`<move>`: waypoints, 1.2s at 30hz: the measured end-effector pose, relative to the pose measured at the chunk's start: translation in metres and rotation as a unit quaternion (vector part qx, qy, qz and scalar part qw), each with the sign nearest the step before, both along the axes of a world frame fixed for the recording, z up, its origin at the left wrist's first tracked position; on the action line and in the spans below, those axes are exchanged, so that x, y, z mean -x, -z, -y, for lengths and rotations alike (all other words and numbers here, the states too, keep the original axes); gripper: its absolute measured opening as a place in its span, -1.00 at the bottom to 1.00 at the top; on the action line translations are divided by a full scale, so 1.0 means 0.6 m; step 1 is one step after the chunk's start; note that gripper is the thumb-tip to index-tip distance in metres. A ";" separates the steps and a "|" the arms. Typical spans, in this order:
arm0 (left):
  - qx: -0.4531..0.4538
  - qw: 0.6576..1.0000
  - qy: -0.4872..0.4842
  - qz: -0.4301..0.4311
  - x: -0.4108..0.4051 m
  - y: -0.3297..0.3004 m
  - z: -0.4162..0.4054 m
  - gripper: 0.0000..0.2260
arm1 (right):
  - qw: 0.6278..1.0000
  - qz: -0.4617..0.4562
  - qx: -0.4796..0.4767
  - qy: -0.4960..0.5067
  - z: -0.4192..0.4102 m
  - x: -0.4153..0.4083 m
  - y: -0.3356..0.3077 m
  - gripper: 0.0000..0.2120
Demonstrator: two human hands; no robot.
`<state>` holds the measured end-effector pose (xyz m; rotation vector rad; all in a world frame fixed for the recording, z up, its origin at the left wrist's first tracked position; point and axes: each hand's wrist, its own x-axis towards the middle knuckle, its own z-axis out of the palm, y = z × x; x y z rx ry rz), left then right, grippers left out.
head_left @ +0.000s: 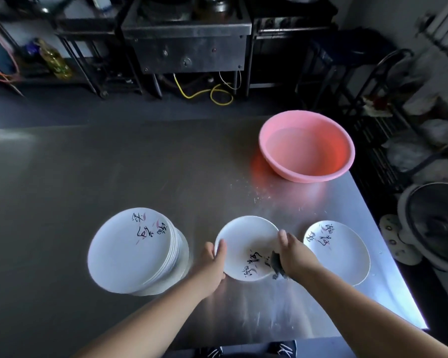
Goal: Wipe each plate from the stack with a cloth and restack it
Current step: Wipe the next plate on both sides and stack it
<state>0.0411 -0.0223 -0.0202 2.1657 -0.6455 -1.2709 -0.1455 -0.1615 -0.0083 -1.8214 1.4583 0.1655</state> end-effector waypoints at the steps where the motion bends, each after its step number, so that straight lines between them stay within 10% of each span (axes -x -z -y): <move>1: 0.035 0.997 -0.055 -0.036 0.004 -0.013 0.007 -0.38 | 0.996 0.085 0.004 0.041 0.001 0.006 -0.013 -0.41; 5: 0.186 0.942 -0.215 -0.178 0.011 -0.072 0.035 -0.18 | 0.945 0.310 0.051 0.092 0.005 0.028 -0.106 -0.56; 8: 0.278 0.908 -0.249 -0.191 0.018 -0.125 0.053 -0.66 | 0.932 0.349 0.093 0.040 0.024 0.039 -0.171 -0.80; 17: 0.349 0.861 -0.223 -0.295 0.021 -0.213 0.086 -0.63 | 0.917 0.123 0.370 -0.087 0.110 0.060 -0.236 -0.53; 23: 0.362 0.863 -0.197 -0.292 0.036 -0.255 0.092 -0.64 | 0.850 0.463 0.236 -0.085 0.097 0.028 -0.298 -0.82; 28: 0.392 0.844 -0.171 -0.323 0.047 -0.291 0.097 -0.60 | 0.789 0.244 0.490 -0.280 0.090 -0.015 -0.271 -0.37; 36: 0.415 0.823 -0.205 -0.330 0.035 -0.318 0.086 -0.62 | 0.729 0.166 0.521 -0.412 0.012 0.008 -0.255 -0.11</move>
